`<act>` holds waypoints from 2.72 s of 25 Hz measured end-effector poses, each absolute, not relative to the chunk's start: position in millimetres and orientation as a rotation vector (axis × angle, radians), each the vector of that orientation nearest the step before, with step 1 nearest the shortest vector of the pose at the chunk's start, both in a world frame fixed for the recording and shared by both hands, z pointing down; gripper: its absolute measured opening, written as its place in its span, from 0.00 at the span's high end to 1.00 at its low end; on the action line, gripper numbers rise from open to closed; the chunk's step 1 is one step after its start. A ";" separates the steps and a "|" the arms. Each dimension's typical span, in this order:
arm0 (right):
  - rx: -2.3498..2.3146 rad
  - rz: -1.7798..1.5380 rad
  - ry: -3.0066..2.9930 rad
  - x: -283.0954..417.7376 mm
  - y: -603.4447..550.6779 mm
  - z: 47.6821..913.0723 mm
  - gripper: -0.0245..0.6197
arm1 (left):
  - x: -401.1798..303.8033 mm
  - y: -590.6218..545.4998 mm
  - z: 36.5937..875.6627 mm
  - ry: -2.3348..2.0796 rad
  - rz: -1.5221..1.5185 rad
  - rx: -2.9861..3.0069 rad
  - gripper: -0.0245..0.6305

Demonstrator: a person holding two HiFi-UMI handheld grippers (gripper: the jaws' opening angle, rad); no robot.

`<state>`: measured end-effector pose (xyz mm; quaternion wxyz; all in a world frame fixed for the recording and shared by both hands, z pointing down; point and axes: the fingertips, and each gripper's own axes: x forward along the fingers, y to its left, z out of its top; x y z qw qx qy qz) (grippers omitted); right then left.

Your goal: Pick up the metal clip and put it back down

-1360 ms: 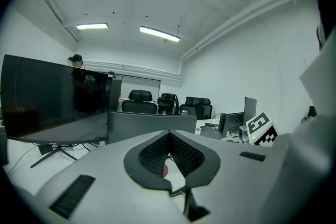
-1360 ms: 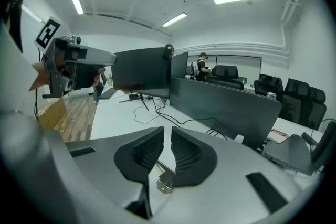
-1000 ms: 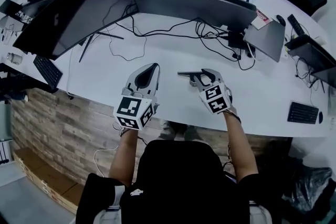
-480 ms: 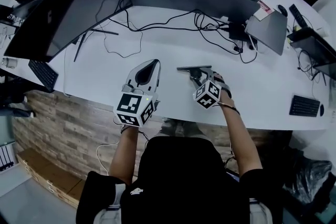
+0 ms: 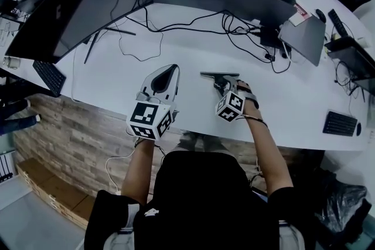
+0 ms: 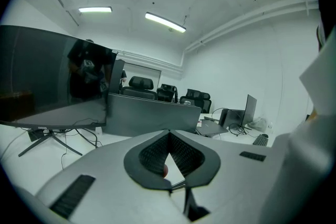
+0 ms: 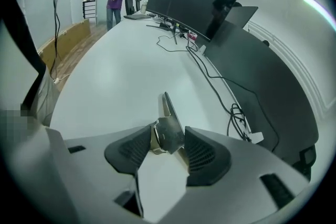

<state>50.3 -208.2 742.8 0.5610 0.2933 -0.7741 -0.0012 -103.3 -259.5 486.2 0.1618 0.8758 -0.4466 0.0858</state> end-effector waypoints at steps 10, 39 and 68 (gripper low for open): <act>0.667 -0.073 -1.785 48.6 -212.2 756.0 0.74 | -109.2 -254.4 491.7 -1.294 0.260 2.478 0.94; 0.949 0.083 -1.850 57.5 -235.5 683.6 0.92 | -108.8 -242.1 466.8 -1.337 0.184 2.500 0.94; 1.589 0.070 -2.368 65.7 -242.3 389.5 0.92 | -94.1 -219.8 350.4 -1.442 0.026 2.694 0.94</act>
